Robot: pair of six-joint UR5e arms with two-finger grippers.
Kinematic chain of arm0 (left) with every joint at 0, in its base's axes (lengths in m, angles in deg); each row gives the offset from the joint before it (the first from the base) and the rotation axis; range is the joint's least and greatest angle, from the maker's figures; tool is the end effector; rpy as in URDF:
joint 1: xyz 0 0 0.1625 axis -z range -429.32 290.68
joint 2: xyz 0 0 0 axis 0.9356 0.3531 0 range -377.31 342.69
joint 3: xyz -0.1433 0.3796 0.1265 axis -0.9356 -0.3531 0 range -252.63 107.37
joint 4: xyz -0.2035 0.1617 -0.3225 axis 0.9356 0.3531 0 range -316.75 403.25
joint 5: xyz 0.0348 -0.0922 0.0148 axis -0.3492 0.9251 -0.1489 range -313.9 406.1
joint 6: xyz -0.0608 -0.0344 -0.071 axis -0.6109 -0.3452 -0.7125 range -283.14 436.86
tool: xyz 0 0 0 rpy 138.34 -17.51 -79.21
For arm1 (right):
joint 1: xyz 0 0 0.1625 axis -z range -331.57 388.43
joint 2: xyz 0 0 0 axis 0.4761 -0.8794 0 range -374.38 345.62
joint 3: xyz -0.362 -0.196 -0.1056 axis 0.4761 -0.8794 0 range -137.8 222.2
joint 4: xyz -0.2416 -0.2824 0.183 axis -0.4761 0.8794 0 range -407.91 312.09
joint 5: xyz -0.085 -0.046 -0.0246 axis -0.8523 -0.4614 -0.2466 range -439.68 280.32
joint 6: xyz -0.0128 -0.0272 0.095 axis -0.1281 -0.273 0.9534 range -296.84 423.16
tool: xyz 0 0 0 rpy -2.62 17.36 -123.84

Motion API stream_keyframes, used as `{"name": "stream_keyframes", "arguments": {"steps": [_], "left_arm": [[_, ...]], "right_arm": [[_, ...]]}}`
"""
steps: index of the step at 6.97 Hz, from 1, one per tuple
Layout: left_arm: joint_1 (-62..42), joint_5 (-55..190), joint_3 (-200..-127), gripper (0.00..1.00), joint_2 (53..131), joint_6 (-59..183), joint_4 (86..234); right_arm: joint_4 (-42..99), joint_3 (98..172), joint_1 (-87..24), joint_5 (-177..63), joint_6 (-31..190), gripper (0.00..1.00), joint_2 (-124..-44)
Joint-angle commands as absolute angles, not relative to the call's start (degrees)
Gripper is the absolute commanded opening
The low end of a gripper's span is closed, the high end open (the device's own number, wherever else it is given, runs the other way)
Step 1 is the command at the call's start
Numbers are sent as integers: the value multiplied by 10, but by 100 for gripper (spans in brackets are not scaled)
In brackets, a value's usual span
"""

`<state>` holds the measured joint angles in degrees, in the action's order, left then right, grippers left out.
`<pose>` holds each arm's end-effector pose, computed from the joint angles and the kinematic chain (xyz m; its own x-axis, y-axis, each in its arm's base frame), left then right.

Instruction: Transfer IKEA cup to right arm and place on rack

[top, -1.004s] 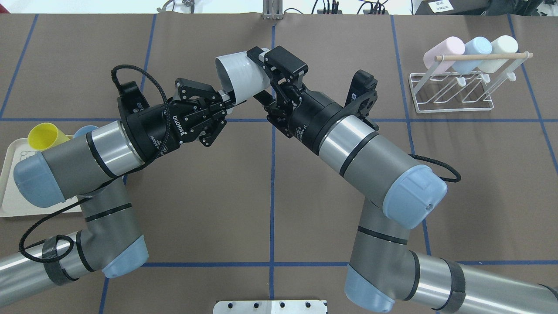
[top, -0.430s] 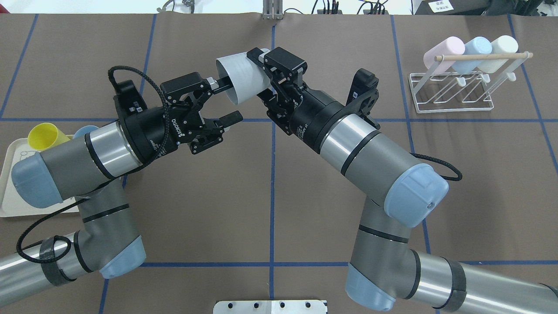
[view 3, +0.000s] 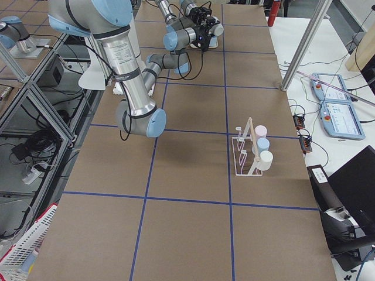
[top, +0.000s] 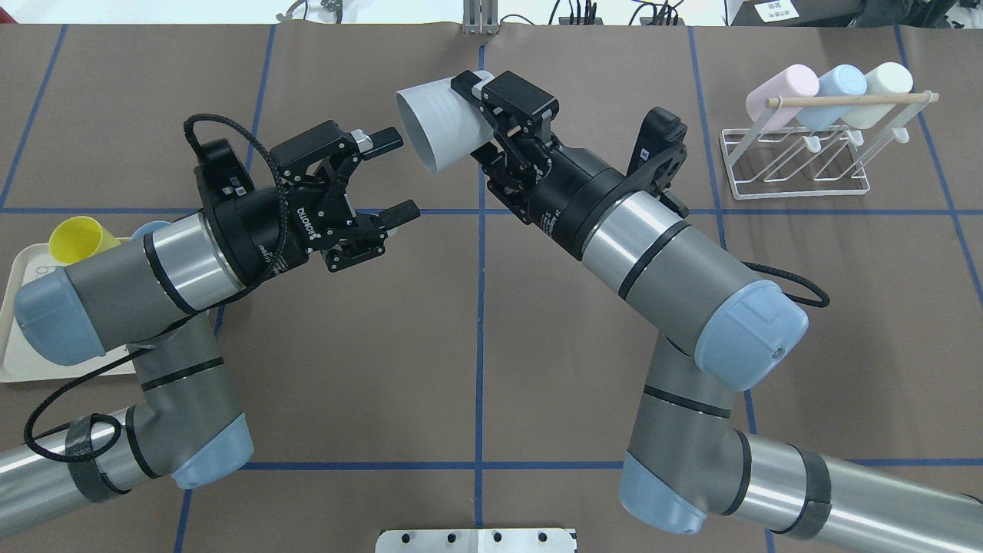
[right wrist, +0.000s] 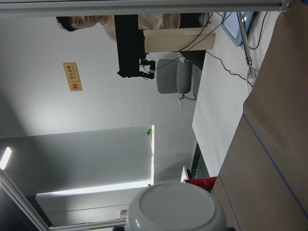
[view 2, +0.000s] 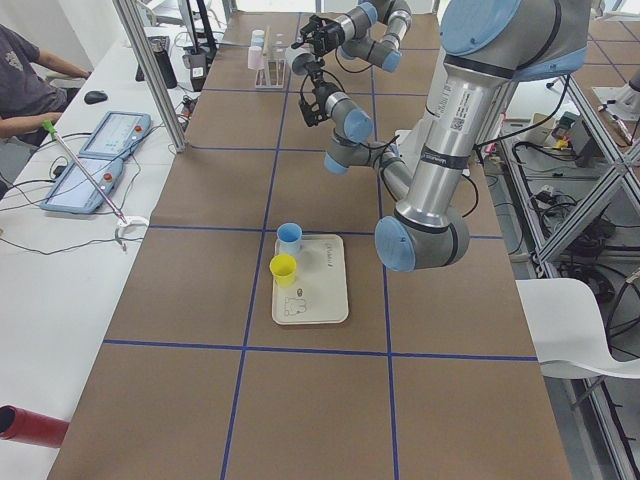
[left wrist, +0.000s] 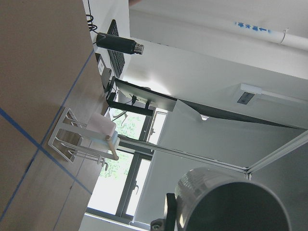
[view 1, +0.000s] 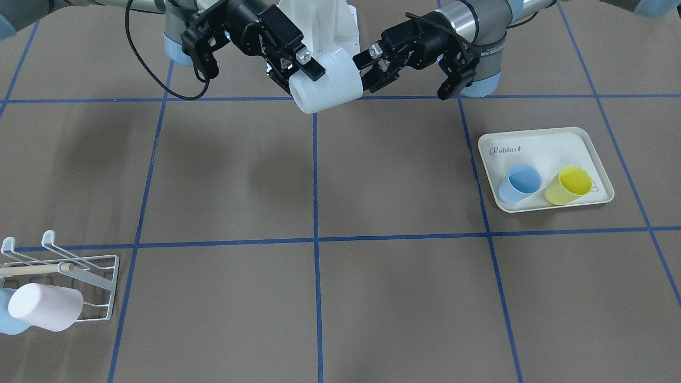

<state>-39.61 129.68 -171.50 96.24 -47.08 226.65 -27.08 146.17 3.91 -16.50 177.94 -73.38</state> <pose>0.3824 -0.3846 0.2031 -0.7407 -0.2161 -0.6362 0.1902 0.8407 -0.5070 -0.4143 -0.3849 0.1221 -0.6501 0.1144 0.7512 -0.5204 0.6533 -0.5499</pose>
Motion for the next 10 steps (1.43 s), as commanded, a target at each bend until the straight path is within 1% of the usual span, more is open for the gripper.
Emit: {"name": "stream_keyframes", "arguments": {"steps": [1, 3, 4, 6, 7, 8, 10], "left_arm": [[-392, 1297, -1716, 100, 946, -404, 2259], [-377, 1297, -1716, 100, 924, -341, 2249], [-345, 1332, -1720, 100, 913, -340, 2207], [-250, 1424, -1723, 100, 898, -338, 2157], [-191, 1497, -1723, 100, 896, -299, 2116], [-157, 1541, -1724, 100, 879, -244, 2083], [-147, 1558, -1721, 100, 832, -137, 2061]], "right_arm": [[-264, 1462, 13, -170, 1732, 0, -763], [-221, 1462, 0, -211, 1652, 0, -777], [-167, 1466, -19, -211, 1635, 0, -777], [-69, 1471, -29, -248, 1543, 0, -795], [-31, 1471, -30, -274, 1522, 0, -806], [-5, 1471, -36, -296, 1507, 0, -818], [0, 1474, -80, -301, 1442, 0, -884]]}}
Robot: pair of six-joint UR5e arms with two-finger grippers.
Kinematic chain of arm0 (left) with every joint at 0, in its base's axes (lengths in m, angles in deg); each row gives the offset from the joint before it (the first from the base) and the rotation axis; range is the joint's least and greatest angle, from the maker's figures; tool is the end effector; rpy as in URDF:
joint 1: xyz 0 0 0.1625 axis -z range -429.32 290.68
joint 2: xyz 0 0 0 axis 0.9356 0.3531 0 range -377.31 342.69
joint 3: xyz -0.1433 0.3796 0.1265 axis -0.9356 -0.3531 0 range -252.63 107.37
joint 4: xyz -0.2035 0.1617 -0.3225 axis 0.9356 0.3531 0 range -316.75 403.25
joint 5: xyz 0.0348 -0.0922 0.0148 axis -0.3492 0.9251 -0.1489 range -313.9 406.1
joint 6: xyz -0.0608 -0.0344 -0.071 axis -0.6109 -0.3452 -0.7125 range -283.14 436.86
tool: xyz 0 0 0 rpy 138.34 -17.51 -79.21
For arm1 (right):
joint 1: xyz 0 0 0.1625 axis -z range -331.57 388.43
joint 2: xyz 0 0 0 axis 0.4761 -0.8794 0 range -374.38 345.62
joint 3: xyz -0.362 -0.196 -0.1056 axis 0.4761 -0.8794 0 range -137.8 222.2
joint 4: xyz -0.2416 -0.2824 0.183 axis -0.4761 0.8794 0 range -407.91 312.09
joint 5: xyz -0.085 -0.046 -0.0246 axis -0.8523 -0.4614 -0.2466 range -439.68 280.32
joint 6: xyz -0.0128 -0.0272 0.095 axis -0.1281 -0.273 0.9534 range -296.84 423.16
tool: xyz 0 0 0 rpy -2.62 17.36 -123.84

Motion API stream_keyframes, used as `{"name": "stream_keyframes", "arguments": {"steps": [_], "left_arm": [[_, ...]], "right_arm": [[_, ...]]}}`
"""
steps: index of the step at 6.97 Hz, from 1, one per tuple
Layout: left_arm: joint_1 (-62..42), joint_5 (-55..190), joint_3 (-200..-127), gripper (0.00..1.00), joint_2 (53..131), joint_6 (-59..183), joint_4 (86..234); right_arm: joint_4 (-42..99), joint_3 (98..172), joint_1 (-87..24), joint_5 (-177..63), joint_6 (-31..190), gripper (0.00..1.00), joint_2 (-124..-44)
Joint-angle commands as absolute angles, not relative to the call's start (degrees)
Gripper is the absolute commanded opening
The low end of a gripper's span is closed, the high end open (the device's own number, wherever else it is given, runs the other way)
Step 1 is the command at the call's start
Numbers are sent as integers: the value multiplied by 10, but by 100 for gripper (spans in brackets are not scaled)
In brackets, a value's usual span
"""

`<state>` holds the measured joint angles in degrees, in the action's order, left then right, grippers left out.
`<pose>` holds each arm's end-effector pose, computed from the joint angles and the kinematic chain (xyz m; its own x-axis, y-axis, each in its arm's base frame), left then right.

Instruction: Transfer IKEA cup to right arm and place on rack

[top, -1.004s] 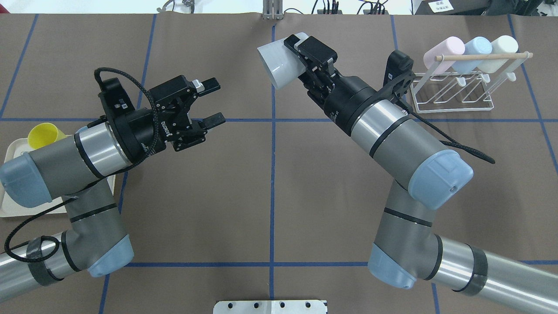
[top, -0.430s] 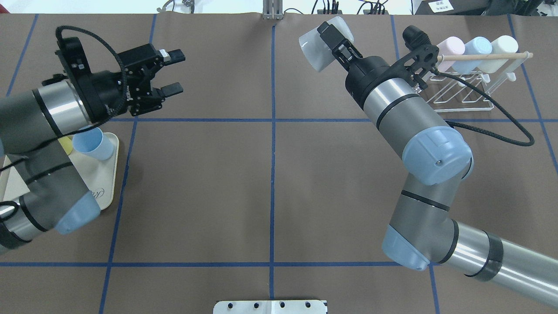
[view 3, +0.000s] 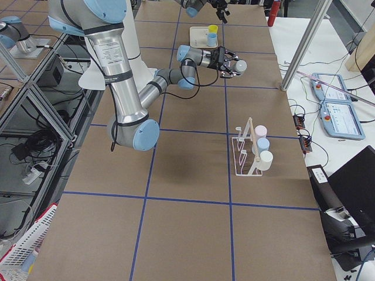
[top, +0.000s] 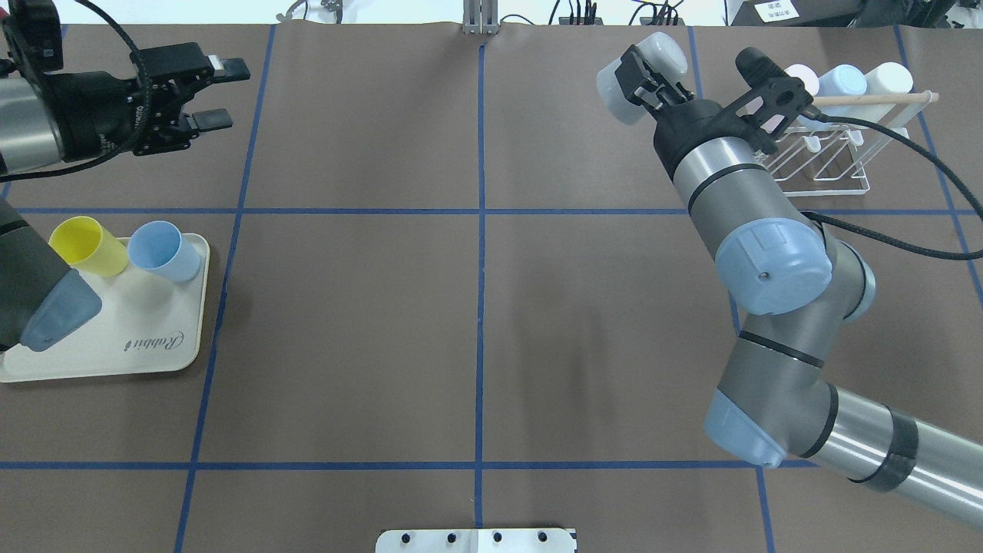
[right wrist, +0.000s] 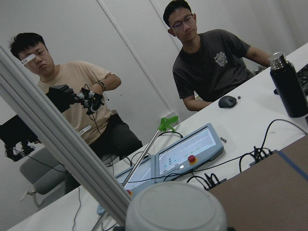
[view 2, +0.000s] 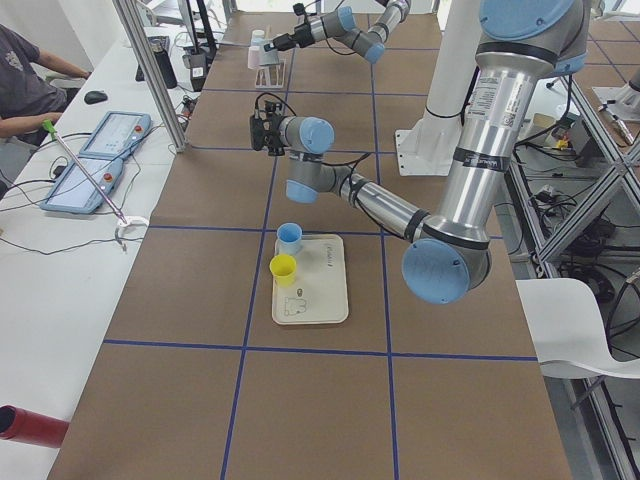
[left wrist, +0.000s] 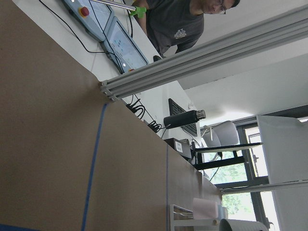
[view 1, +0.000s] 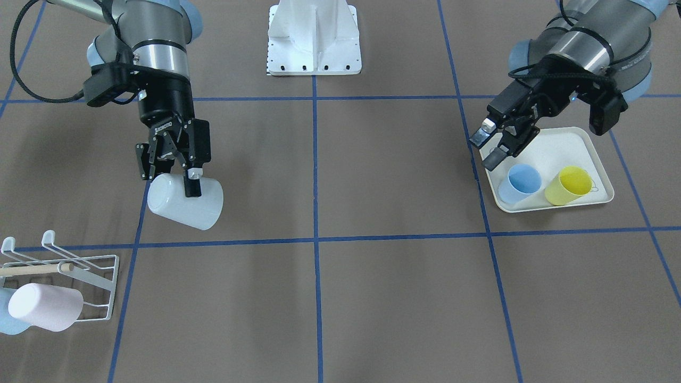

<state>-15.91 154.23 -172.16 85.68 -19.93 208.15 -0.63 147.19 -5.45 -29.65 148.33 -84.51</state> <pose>0.2389 -0.4937 0.3154 -0.1449 0.0068 -0.9894 0.5660 0.8208 -0.0773 -0.3569 -0.4773 0.2569 0.2577 0.0952 0.9615 -0.9296 0.2957 0.2199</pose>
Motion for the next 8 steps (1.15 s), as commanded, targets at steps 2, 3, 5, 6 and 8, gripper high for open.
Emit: {"name": "stream_keyframes", "arguments": {"steps": [2, 3, 5, 6, 8], "left_arm": [[-88, 1615, -1714, 100, 821, -117, 2048], [-43, 1685, -1711, 100, 807, -45, 2010], [20, 1781, -1705, 100, 758, 127, 1920], [46, 1817, -1705, 100, 745, 212, 1853], [85, 1840, -1702, 100, 737, 355, 1743]], "right_arm": [[-1, 1471, -136, -297, 1380, 0, -948], [-5, 1471, -162, -283, 1345, 0, -980], [-8, 1473, -201, -263, 1298, 0, -1010], [-12, 1473, -223, -249, 1270, 0, -1022], [-32, 1470, -274, -197, 1222, 0, -1046]]}}
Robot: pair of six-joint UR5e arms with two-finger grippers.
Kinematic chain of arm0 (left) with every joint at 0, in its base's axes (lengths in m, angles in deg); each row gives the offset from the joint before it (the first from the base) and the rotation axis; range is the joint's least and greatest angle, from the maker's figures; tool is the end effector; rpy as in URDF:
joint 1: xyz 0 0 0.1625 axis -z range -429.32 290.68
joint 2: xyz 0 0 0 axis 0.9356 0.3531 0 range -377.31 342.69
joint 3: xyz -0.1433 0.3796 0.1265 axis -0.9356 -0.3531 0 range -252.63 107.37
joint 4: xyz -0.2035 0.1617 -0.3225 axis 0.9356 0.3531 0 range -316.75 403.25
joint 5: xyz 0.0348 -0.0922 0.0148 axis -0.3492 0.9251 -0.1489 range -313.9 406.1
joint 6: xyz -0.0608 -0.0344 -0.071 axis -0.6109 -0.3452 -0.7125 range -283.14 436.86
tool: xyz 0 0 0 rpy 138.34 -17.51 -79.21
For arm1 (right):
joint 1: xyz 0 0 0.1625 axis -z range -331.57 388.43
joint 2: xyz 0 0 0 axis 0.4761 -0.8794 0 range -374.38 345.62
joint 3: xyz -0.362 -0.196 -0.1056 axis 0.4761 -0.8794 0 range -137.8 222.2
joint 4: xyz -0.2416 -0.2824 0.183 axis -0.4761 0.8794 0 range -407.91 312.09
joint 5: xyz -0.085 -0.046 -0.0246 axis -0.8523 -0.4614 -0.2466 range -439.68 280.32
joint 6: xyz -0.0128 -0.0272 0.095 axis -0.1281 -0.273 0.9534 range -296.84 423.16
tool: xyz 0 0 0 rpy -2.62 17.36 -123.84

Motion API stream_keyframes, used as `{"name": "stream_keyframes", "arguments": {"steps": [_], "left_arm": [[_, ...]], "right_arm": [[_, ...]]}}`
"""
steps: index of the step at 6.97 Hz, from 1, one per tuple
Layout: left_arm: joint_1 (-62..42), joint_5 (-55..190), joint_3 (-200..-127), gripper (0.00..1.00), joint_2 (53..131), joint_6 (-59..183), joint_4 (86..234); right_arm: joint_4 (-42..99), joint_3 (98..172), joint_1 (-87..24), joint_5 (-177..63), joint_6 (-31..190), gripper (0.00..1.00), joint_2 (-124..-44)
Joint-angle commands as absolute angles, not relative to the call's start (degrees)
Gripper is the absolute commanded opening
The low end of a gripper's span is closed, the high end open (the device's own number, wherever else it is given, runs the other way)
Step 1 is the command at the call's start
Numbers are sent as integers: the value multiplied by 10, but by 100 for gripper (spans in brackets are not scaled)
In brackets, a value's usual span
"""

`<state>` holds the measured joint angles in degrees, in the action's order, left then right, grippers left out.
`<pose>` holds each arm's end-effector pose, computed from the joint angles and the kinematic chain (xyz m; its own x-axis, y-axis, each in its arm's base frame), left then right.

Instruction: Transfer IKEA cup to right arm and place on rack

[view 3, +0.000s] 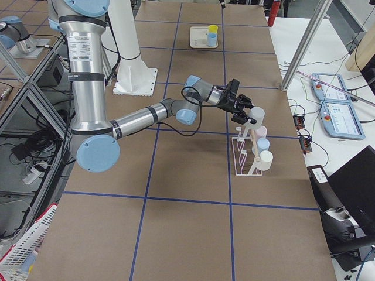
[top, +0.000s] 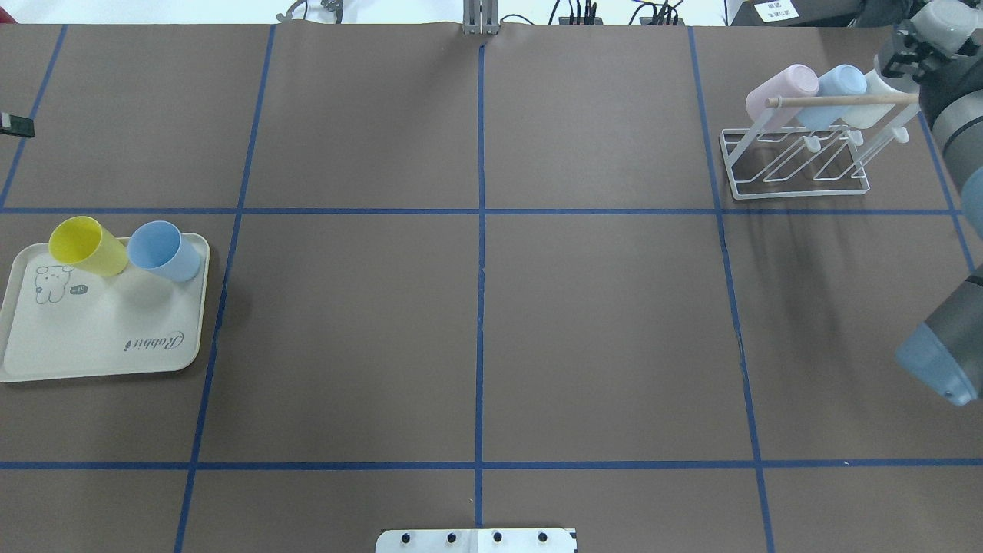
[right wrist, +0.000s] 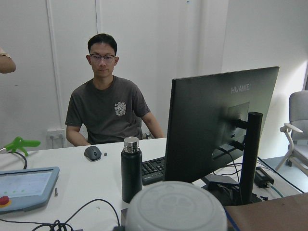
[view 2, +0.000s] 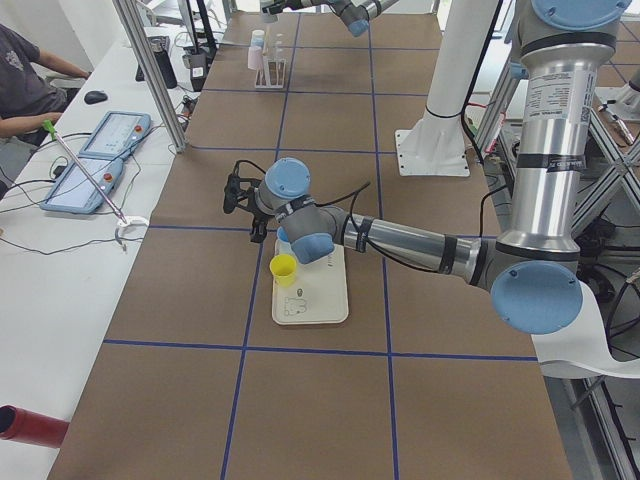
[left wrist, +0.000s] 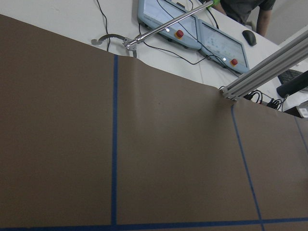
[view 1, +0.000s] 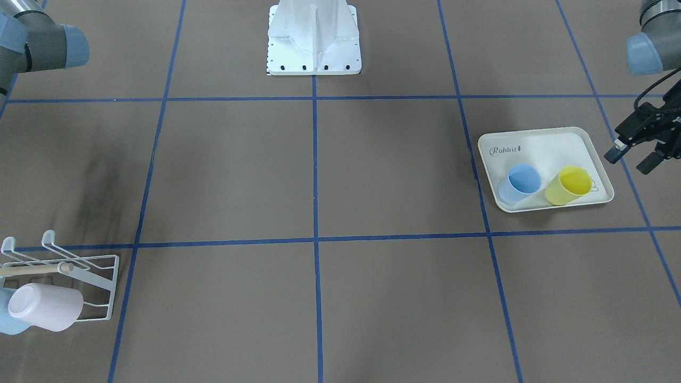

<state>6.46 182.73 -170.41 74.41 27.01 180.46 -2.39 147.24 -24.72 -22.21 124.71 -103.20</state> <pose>0.0665 -0.5108 0.4768 0.4360 0.0820 -0.8962 0.3077 0.9222 0.2341 -0.1548 -0.5182 0.4319 0.7135 0.2820 0.6414 -0.7006 0.3013 0.6468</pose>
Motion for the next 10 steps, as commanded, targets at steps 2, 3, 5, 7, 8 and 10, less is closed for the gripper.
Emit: {"name": "stream_keyframes", "arguments": {"steps": [2, 3, 5, 7, 8, 10], "left_arm": [[88, 1832, -1700, 100, 712, 446, 1693], [87, 1832, -1700, 100, 707, 446, 1694], [86, 1830, -1700, 100, 703, 447, 1694], [83, 1830, -1694, 100, 702, 448, 1694], [83, 1830, -1688, 100, 706, 449, 1694], [83, 1831, -1687, 100, 708, 449, 1694]], "right_arm": [[-32, 1465, -280, -197, 1220, 0, -1067], [-32, 1458, -277, -197, 1223, 0, -1066], [-32, 1431, -275, -194, 1227, 0, -1062], [-32, 1435, -273, -144, 1228, 0, -1065], [-33, 1436, -273, -118, 1228, 0, -1064], [-32, 1432, -263, -104, 1228, 0, -1062]]}}
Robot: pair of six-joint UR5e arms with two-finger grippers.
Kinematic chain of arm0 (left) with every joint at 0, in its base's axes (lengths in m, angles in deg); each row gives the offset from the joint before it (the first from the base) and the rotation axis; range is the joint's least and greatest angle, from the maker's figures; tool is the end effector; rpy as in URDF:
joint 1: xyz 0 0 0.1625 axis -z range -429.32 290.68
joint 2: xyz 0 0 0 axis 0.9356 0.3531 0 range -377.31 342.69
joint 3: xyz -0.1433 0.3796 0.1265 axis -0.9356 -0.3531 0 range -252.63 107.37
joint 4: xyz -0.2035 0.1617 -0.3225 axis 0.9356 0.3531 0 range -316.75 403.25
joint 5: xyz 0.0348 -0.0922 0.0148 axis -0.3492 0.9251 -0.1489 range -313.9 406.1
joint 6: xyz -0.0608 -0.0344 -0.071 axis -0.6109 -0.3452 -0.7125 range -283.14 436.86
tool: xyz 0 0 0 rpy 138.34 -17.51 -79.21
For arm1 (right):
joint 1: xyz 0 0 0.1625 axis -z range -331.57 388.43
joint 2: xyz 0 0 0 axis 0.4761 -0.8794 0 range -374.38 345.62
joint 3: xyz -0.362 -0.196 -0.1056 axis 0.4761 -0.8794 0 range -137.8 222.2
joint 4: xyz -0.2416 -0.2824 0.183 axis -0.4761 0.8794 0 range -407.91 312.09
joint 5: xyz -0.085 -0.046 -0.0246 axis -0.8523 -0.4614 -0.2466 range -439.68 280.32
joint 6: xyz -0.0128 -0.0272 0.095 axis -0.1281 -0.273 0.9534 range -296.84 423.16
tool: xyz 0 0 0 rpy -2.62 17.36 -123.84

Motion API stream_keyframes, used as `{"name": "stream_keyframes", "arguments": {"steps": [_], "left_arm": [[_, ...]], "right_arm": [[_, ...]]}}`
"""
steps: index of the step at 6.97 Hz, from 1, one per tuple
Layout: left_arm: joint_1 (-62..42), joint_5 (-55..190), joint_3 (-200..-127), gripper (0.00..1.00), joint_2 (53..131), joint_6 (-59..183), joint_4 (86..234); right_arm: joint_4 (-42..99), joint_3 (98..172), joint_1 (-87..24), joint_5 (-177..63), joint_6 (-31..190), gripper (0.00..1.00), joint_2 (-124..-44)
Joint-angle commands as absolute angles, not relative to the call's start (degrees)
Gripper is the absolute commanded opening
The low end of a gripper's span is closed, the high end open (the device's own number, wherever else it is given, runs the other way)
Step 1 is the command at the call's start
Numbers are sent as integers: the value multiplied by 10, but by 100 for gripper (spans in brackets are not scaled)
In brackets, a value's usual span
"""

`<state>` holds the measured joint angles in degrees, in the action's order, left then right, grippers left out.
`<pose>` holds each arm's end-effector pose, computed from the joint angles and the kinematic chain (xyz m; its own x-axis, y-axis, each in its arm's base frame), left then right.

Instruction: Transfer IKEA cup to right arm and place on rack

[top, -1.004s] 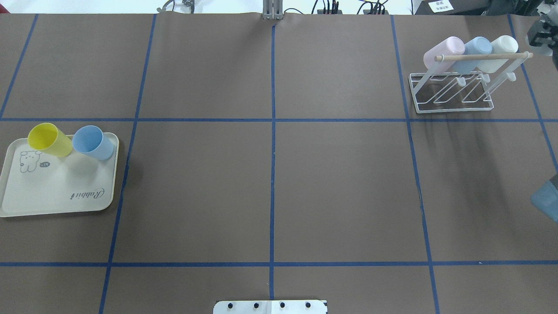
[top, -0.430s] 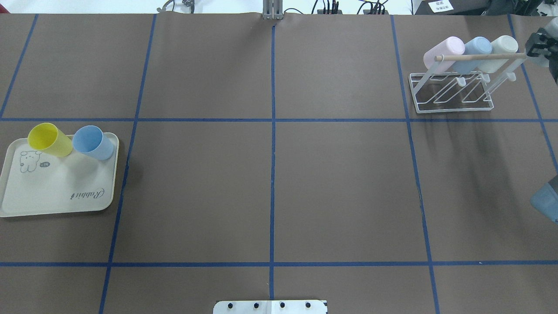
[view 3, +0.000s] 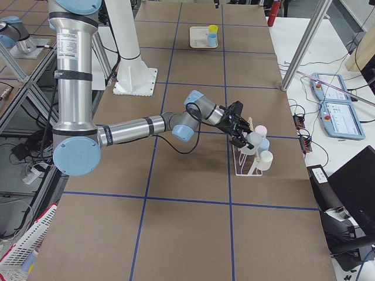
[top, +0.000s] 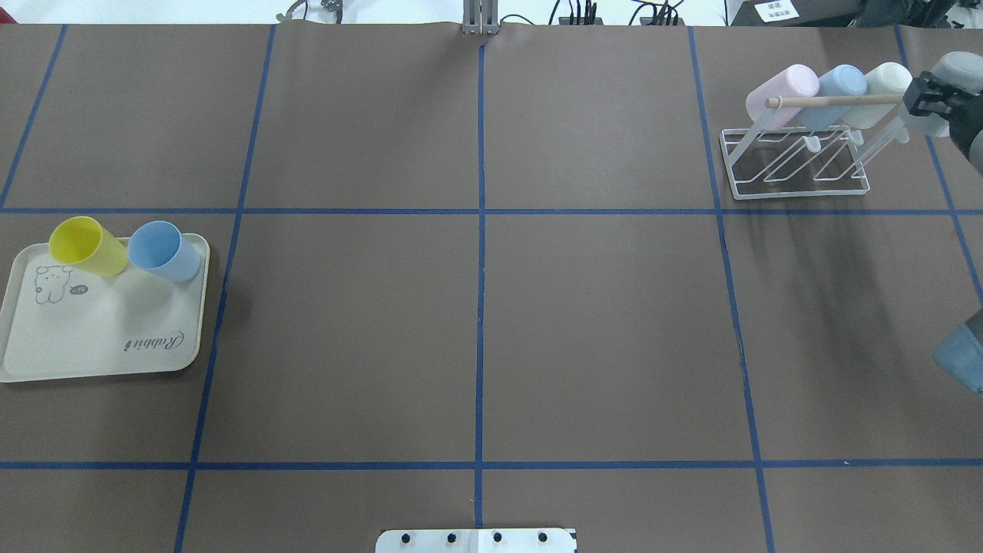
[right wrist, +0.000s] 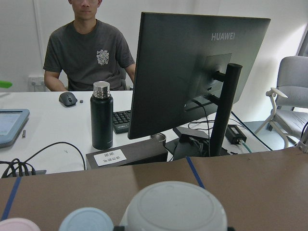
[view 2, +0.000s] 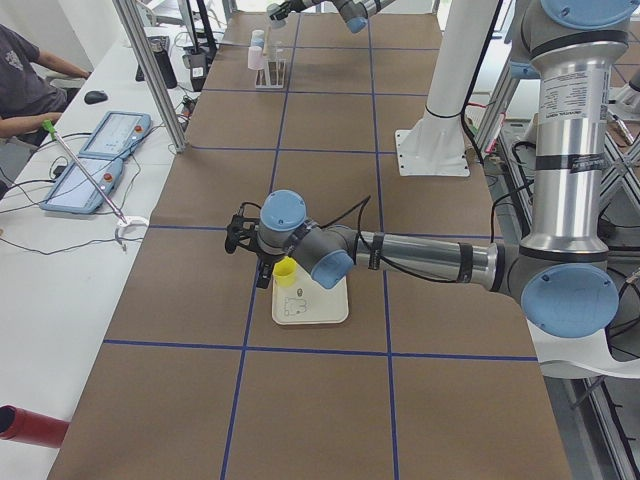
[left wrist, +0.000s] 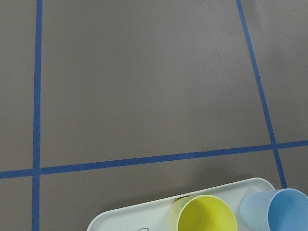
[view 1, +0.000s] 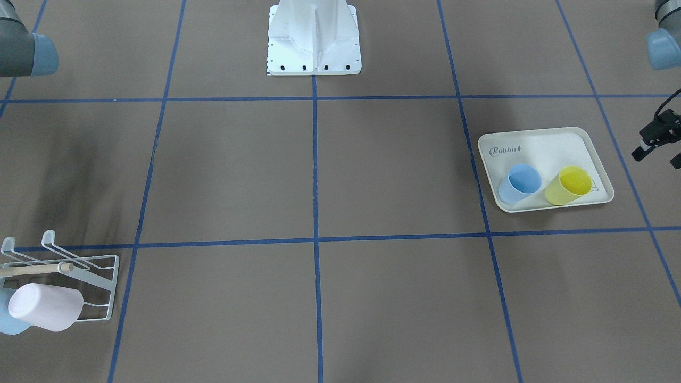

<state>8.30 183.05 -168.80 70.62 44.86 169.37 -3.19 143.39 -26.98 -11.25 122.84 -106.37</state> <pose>0.0471 -0.4973 0.5467 0.5664 0.1199 -0.8154 0.1608 0.9543 0.2520 -0.1473 -0.5129 0.4971 0.7570 0.2705 0.5948 -0.6409 0.4846 0.5953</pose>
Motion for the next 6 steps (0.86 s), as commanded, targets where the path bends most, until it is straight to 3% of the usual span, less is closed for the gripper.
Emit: {"name": "stream_keyframes", "arguments": {"steps": [1, 6], "left_arm": [[83, 1831, -1687, 100, 708, 449, 1694], [83, 1831, -1687, 100, 707, 449, 1694]], "right_arm": [[-32, 1428, -259, -105, 1228, 0, -1062], [-33, 1409, -254, -117, 1228, 0, -1056]]}}
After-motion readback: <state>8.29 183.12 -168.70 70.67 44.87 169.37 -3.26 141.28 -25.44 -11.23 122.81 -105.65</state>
